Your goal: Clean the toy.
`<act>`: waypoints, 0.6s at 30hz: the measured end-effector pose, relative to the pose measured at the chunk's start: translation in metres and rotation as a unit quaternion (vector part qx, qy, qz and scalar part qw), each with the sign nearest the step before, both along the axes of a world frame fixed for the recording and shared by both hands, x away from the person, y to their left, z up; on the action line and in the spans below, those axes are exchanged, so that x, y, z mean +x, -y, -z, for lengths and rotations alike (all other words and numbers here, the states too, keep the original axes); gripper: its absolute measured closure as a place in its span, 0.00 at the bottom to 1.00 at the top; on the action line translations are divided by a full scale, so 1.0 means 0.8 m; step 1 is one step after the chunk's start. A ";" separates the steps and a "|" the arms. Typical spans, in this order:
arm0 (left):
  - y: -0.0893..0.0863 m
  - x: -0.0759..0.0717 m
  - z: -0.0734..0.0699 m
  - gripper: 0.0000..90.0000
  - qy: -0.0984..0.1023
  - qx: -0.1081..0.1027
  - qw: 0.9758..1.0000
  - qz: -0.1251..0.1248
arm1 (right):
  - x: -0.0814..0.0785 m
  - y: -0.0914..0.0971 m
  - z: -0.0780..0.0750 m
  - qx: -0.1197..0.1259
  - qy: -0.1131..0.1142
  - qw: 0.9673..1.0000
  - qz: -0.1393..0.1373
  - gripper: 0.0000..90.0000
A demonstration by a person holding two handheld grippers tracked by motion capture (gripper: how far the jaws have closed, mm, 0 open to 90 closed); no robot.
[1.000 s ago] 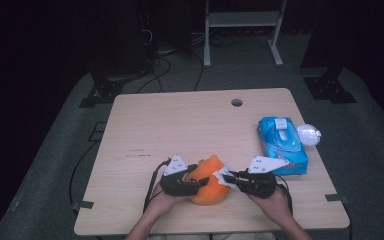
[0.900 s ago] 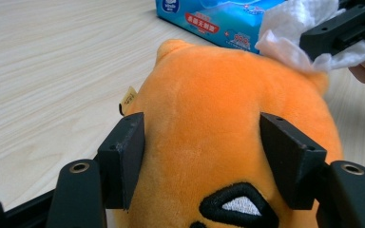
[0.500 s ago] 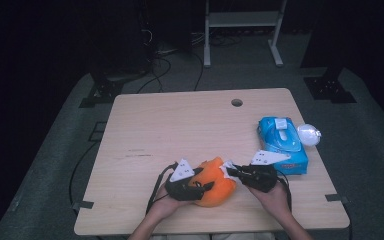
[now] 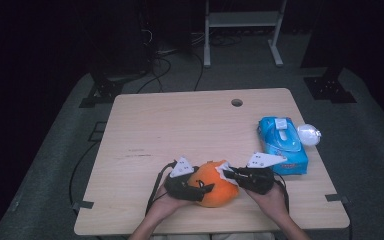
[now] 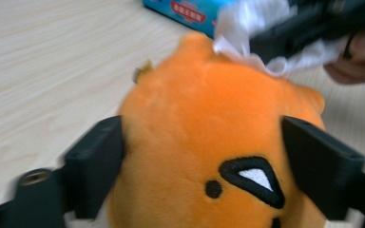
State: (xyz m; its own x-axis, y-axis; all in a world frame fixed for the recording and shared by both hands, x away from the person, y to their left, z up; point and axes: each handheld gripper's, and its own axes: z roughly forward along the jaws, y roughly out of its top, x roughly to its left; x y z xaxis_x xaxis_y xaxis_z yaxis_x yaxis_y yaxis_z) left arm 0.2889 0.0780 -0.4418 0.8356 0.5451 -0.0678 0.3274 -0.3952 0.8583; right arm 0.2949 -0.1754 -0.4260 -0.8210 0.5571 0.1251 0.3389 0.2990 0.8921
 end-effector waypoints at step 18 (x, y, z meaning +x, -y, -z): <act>-0.004 0.001 -0.007 0.41 0.001 -0.017 1.000 -0.023 | 0.001 -0.009 -0.010 -0.005 0.017 1.000 -0.005 0.91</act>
